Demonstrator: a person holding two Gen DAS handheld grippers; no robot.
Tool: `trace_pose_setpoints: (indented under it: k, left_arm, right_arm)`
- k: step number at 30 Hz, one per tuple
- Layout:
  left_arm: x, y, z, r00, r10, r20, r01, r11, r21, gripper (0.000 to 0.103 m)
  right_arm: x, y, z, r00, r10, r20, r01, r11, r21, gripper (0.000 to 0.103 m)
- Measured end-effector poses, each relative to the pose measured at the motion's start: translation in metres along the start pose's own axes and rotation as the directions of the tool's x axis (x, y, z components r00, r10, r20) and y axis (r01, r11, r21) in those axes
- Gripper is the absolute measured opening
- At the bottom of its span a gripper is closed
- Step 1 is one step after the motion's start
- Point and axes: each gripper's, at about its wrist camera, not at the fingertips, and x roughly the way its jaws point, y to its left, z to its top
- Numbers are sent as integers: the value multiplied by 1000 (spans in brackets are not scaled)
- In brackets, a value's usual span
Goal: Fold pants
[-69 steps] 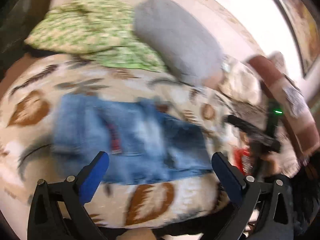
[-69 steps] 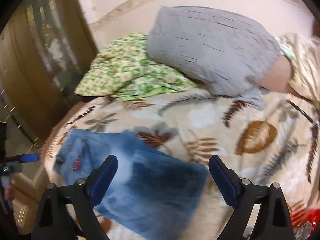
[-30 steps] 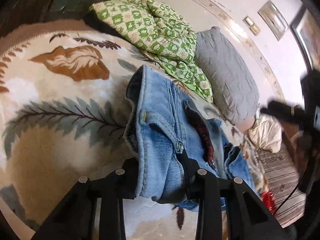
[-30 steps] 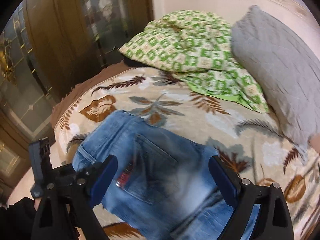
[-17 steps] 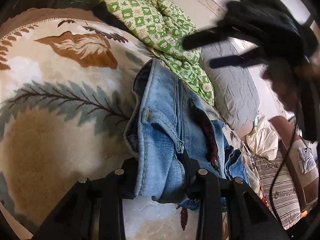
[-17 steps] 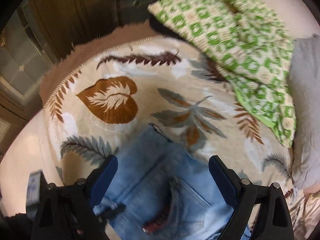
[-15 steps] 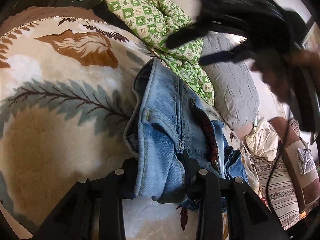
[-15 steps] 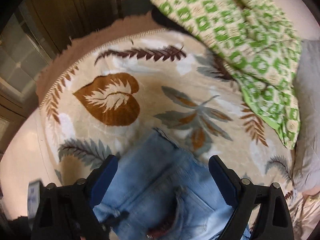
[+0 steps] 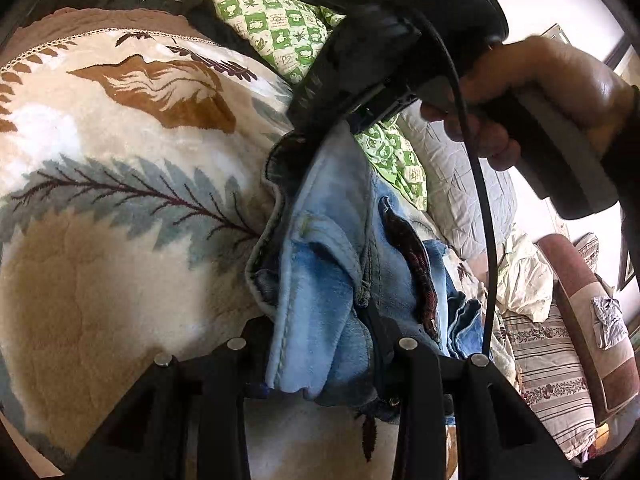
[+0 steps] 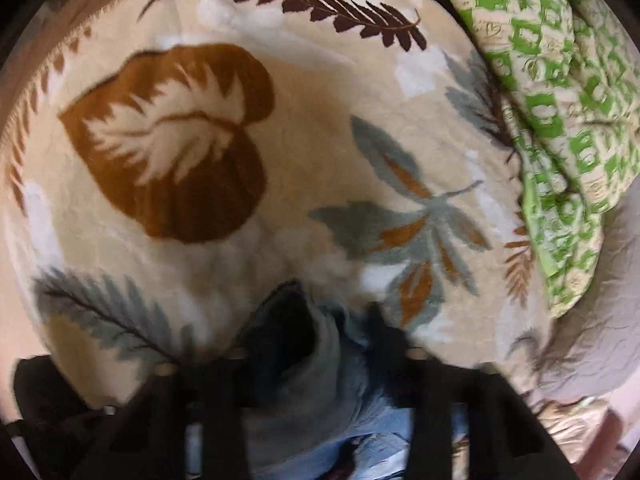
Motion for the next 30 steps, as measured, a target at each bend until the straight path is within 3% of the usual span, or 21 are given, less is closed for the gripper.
trace_pose_setpoints:
  k: [1,4,10,13,19,25,27,30]
  left_arm:
    - [0,0,0,1000,1,0,-1,1000,2,37]
    - [-1,-5,0,1000,10,2,-10,1000,19,35]
    - [-19,-38,-2,996,15,93,-31,984,173,33]
    - [-27,-63,-6,990,37,133,-72,959,275,32]
    - [-44,-140,-14,979,42,198,-134,866,481,32]
    - [-28,-225,-43,982,16,188,-139,733,666,32]
    - [-14,-243,-54,988,19,153,-123,702,701,32]
    - [12,-268,-75,994,44,100,-104,652,751,32]
  right_arm:
    - [-1,0,-2,1000,-13,14,13,1000,-11,14]
    - [-10,-5,-9,998,-7,56,7,1000,-1,13]
    - [-43,-23,-40,985,19,174,-27,999,47,12]
    - [-63,-32,-56,971,25,239,-44,996,76,11]
    - [-111,-76,-132,924,-1,383,-68,984,166,10]
    - [-127,-135,-226,855,-6,518,-152,953,262,10]
    - [-116,-156,-260,846,-16,533,-181,932,315,10]
    - [-87,-183,-304,848,-15,529,-228,892,390,10]
